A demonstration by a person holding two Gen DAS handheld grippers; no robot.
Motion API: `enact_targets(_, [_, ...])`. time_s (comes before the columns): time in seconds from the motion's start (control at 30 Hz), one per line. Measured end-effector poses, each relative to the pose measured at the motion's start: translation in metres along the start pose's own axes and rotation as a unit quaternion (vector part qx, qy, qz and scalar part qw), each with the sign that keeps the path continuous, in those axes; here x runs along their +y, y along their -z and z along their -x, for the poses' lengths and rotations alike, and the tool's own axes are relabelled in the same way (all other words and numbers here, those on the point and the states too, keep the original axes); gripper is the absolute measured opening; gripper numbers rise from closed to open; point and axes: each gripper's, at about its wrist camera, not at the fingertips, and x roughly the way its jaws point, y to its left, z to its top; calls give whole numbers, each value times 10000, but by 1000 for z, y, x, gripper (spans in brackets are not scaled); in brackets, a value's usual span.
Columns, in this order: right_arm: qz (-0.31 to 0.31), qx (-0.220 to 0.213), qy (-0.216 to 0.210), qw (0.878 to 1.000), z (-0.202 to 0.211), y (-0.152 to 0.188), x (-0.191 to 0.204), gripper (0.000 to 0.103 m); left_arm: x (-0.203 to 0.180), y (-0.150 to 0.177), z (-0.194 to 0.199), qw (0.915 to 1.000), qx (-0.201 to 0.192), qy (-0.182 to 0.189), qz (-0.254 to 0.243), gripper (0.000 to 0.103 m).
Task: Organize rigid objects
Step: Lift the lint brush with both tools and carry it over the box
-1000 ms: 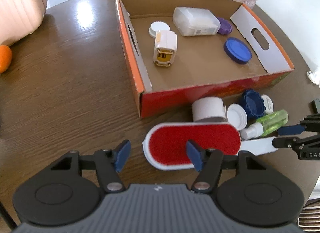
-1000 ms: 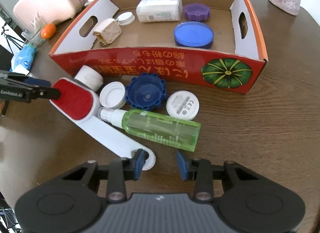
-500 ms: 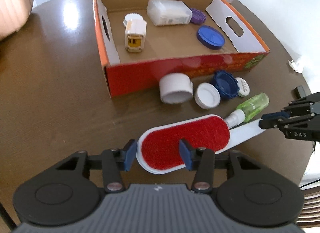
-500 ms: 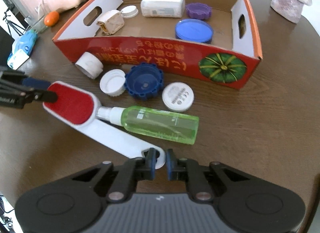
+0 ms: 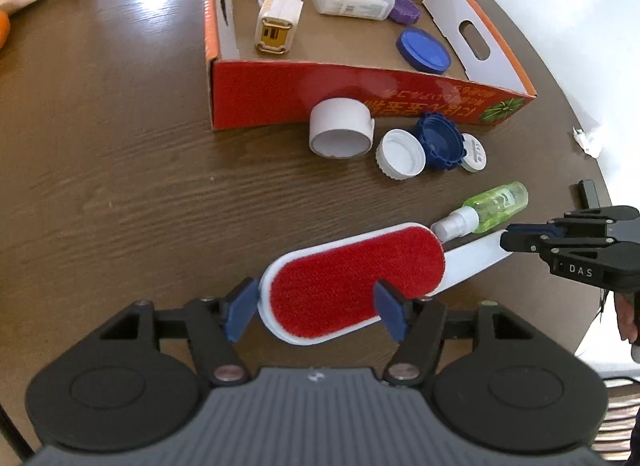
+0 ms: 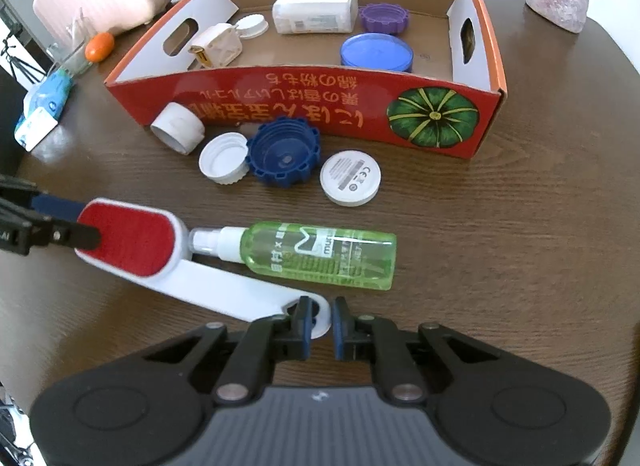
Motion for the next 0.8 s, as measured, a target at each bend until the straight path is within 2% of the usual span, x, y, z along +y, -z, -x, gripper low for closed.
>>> enact_targets(0.1, [-55,3,20,10000,1,1,1,10,-3,5,2,9996,-157,-217,121,59])
enact_targets(0.27, [-106,-70,61,9999,9,2,0,10,-1,4,7,9991,-197,-80,363,55])
enact_targets(0.3, [-106,-109,-35,9999,14,2,1,9,-2,3,10,9991,-245,84,329,42])
enact_targets(0.33, [-154,-104,-360,9992,20,1,1,9,-4,2,13,9980,-159,534,290,22])
enact_targets(0.37, [-137,-83,-582,9982,26,-1,5,9,-7,1,16,9964,-70,808,254,23])
enact_targets(0.4, [-41,-177,-565,9982,34,-3,13,9,-19,-1,23,9975,-151,692,49,23])
enact_targets(0.47, [315,-309,-203,9988,43,-6,31,9,-37,-4,30,9988,-345,224,-280,24])
enact_targets(0.5, [454,-285,-129,9985,44,-6,36,9,-42,-5,31,9988,-291,155,-349,24])
enact_targets(0.53, [542,-259,-91,9982,45,-5,39,9,-44,-4,32,9987,-271,115,-416,29])
enact_targets(0.63, [636,-187,-103,9978,46,2,36,14,-35,8,40,9982,-449,-76,-391,69])
enact_targets(0.67, [609,-168,-100,9980,46,3,32,18,-27,13,42,9983,-501,-119,-287,73])
enact_targets(0.7, [521,-177,-124,9984,44,3,26,21,-17,16,43,9986,-489,-138,-176,73])
enact_targets(0.8, [283,-81,-206,9994,35,3,10,22,11,29,46,9987,-456,27,244,74])
